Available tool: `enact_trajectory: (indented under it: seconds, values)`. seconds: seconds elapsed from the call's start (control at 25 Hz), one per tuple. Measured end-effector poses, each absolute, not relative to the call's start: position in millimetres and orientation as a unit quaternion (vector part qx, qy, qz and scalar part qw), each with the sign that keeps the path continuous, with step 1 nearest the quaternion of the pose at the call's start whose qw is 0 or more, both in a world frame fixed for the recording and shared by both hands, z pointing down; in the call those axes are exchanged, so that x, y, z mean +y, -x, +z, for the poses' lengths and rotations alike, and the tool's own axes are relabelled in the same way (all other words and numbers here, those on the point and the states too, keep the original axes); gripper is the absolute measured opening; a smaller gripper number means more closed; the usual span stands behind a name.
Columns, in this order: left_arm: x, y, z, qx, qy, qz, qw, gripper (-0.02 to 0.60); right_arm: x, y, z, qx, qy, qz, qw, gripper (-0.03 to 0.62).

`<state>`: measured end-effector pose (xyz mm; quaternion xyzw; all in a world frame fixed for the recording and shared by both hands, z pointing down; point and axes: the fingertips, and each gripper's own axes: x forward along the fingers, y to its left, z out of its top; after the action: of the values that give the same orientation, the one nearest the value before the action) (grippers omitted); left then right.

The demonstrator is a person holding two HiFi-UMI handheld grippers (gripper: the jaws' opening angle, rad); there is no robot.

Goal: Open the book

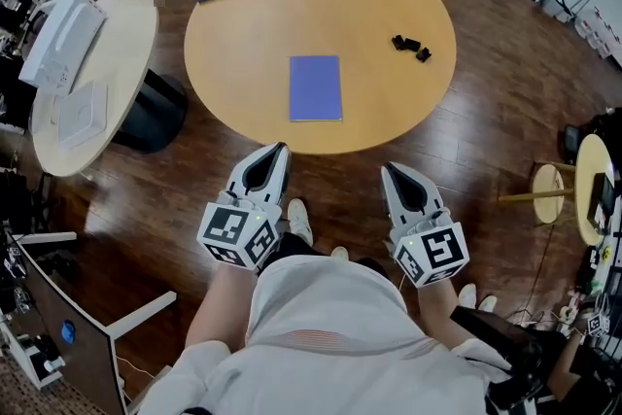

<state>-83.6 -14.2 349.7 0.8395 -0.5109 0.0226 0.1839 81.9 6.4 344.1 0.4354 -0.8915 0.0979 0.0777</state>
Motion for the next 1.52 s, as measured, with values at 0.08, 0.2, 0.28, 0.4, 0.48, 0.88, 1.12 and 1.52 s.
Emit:
enact_trajectory:
  seconds: [0.08, 0.2, 0.28, 0.4, 0.48, 0.88, 1.12, 1.52]
  values:
    - [-34.4, 101.0, 358.2, -0.506, -0.839, 0.028, 0.198, 0.009, -12.1, -62.3, 339.5, -0.892, -0.435, 0.087, 0.090, -0.005]
    - [-63.0, 122.8, 367.5, -0.499, -0.839, 0.031, 0.215, 0.009, -38.8, -40.6, 333.1, -0.890, -0.437, 0.078, 0.101, -0.005]
    - [-77.0, 132.0, 373.4, -0.491, -0.841, 0.037, 0.223, 0.009, -51.6, -31.8, 331.1, -0.887, -0.443, 0.077, 0.106, -0.005]
    - [-92.6, 144.9, 383.0, -0.484, -0.844, 0.053, 0.224, 0.009, -66.6, -22.0, 335.6, -0.881, -0.453, 0.079, 0.112, -0.005]
    - [-97.2, 153.0, 388.7, -0.484, -0.843, 0.056, 0.227, 0.009, -76.7, -17.6, 342.2, -0.878, -0.456, 0.086, 0.119, -0.005]
    - [-121.1, 148.4, 417.8, -0.495, -0.827, 0.088, 0.252, 0.009, -117.3, -32.7, 381.6, -0.878, -0.445, 0.136, 0.117, -0.005]
    - [-134.1, 86.4, 472.2, -0.458, -0.833, 0.195, 0.241, 0.009, -137.0, -58.1, 404.7, -0.880, -0.427, 0.164, 0.126, -0.005]
    - [-167.0, -5.2, 575.3, -0.402, -0.820, 0.329, 0.240, 0.039, -153.7, -122.9, 447.0, -0.868, -0.427, 0.214, 0.138, -0.005]
